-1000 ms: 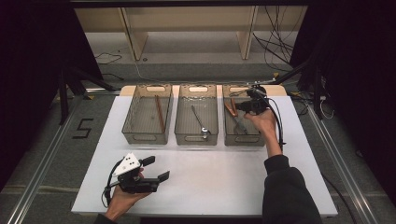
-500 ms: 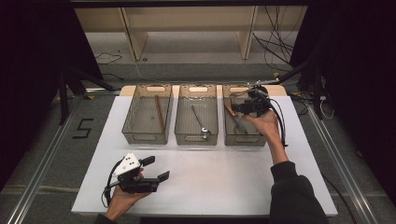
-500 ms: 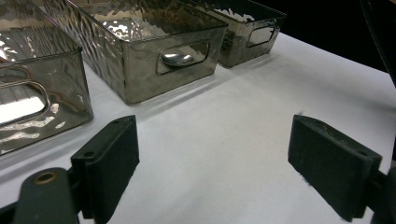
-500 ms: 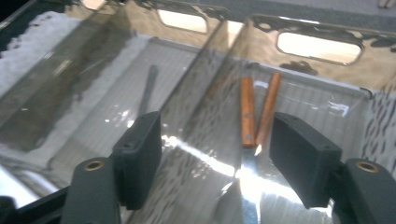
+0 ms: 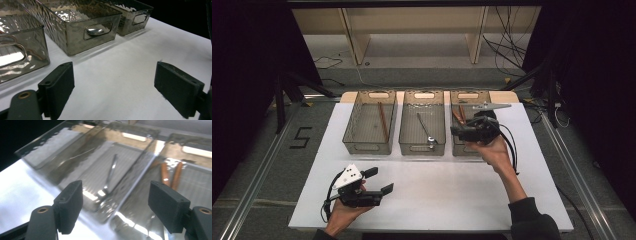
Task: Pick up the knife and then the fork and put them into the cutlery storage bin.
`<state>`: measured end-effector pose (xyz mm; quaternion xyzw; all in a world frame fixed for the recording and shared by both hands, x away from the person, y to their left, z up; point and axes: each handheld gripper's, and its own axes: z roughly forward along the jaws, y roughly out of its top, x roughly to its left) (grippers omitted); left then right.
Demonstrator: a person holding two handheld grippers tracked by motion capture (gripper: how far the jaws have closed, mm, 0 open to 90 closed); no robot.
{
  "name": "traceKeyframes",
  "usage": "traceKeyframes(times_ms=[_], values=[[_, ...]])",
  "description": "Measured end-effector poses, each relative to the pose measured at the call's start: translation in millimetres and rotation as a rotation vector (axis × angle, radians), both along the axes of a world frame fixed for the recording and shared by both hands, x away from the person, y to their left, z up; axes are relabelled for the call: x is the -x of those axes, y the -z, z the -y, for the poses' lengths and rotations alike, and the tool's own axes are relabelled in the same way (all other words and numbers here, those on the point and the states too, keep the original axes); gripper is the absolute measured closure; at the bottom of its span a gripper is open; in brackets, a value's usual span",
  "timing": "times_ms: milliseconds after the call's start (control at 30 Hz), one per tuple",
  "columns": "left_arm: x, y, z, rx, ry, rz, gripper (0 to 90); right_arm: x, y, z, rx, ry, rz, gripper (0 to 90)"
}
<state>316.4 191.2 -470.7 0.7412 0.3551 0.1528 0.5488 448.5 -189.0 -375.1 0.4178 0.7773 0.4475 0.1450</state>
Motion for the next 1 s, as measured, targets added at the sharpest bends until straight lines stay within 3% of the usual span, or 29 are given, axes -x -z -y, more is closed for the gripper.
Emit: traceKeyframes(times_ms=[300, 633, 1000], values=[[0.0, 0.2, -0.1, -0.003, 0.001, -0.001, 16.1, 38.3, 15.8, -2.6, -0.028, -0.063, 0.037, 28.3], [0.3, 0.4, 0.2, -0.002, 0.001, -0.003, 16.1, 64.9, 27.2, 3.1, -0.080, -0.091, 0.074, 28.2], [0.8, 0.0, -0.5, -0.004, -0.005, -0.005, 16.1, 86.1, 43.3, 1.9, -0.084, -0.132, 0.097, 27.8]])
